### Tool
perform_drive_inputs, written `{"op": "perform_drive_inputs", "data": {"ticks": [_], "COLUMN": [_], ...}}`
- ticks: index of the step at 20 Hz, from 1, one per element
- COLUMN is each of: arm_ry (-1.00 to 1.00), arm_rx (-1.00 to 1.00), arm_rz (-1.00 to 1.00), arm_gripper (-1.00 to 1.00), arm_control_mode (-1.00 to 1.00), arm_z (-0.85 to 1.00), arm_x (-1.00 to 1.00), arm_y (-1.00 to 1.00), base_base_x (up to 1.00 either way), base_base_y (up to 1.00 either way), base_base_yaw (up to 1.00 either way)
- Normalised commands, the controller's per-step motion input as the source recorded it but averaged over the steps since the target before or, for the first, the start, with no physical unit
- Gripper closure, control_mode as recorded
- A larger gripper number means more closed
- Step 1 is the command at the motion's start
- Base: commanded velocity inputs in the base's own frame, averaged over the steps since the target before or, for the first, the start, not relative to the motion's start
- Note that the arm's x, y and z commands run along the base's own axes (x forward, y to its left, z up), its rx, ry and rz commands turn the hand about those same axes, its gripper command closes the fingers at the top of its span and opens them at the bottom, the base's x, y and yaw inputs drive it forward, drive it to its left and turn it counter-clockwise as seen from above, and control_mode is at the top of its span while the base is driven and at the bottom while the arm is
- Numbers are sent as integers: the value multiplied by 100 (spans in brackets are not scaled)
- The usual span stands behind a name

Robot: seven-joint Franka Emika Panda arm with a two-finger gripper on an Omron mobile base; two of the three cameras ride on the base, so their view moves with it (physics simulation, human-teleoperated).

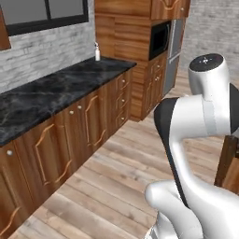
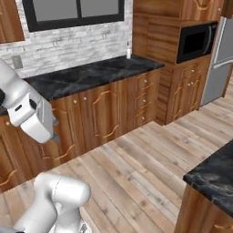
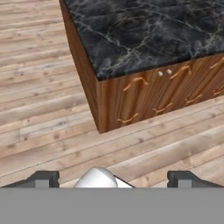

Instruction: Close all open cabinet doors.

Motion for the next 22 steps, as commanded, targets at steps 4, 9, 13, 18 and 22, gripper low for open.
{"op": "perform_drive_inputs", "data": {"ticks": [4, 9, 13, 18, 22], "arm_ry": [0, 0, 0, 0, 0], "arm_rx": [0, 0, 0, 0, 0], "arm_rz": [0, 0, 0, 0, 0], "arm_gripper": [-100, -100, -100, -100, -100], "arm_control_mode": [100, 100, 100, 100, 100], "arm_z": [0, 0, 0, 0, 0], "arm_x": [0, 0, 0, 0, 0], "arm_y": [0, 0, 0, 0, 0], "base_base_x": [100, 100, 100, 100, 100], "base_base_y": [7, -14, -72, -76, -45], "base_base_yaw": [-10, -3, 6, 9, 9]}}
